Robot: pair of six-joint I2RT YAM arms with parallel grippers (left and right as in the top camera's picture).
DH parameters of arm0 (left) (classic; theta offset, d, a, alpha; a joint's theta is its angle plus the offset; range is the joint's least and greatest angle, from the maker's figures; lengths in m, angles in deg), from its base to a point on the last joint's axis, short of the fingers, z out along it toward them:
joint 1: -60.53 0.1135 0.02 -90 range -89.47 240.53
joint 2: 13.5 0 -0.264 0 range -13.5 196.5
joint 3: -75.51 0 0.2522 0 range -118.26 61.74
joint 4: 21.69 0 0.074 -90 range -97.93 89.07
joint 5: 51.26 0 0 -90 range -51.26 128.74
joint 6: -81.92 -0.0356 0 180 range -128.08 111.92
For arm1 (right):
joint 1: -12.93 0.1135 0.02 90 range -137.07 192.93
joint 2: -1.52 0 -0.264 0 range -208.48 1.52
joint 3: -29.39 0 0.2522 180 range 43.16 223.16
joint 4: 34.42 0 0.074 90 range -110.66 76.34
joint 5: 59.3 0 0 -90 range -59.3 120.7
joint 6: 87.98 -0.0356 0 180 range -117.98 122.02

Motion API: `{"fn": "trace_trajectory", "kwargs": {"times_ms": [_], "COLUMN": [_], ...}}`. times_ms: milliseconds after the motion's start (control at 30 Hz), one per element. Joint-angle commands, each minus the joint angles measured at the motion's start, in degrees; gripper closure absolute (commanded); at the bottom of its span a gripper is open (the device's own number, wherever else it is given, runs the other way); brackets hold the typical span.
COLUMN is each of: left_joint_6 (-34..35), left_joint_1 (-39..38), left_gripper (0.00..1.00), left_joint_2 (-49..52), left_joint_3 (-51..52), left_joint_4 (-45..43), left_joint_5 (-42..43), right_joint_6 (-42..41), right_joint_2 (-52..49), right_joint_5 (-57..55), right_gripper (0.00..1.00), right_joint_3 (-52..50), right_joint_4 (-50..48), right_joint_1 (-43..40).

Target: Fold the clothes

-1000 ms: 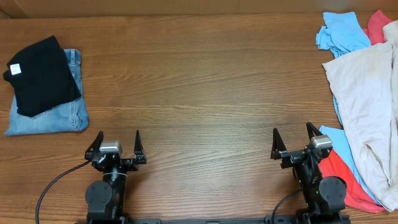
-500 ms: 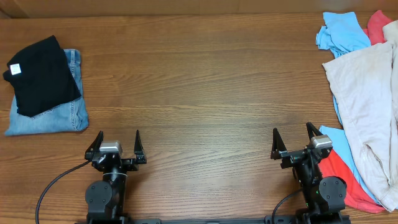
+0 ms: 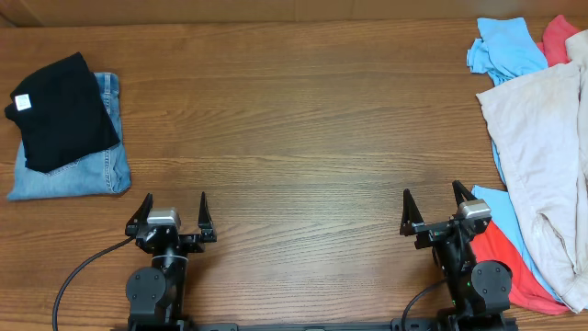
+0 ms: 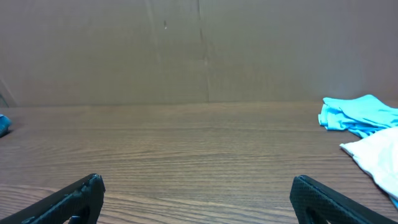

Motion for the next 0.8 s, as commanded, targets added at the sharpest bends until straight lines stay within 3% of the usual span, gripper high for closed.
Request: {"fn": "trace_trajectory", "kwargs": {"times_ms": [0, 767], "left_joint_6": [-1.29, -1.22], "left_joint_1": [0.46, 0.46], "left_gripper": [0.00, 0.00], "left_joint_2": [-0.15, -0.15], "left_joint_3": [0.22, 0.22], "left_joint_4": [-0.15, -0.11], "left_joint_5": [0.46, 0.46], "right_joint_6": [0.22, 0.17], "right_joint_2": [0.20, 0.15], "right_joint_5": [0.31, 1.51], "right_gripper": [0.00, 0.00], "right_joint_3": [-0.59, -0.59], "right_joint_4": [-0.22, -1.07], "right_joint_1": [0.26, 0.26]}}
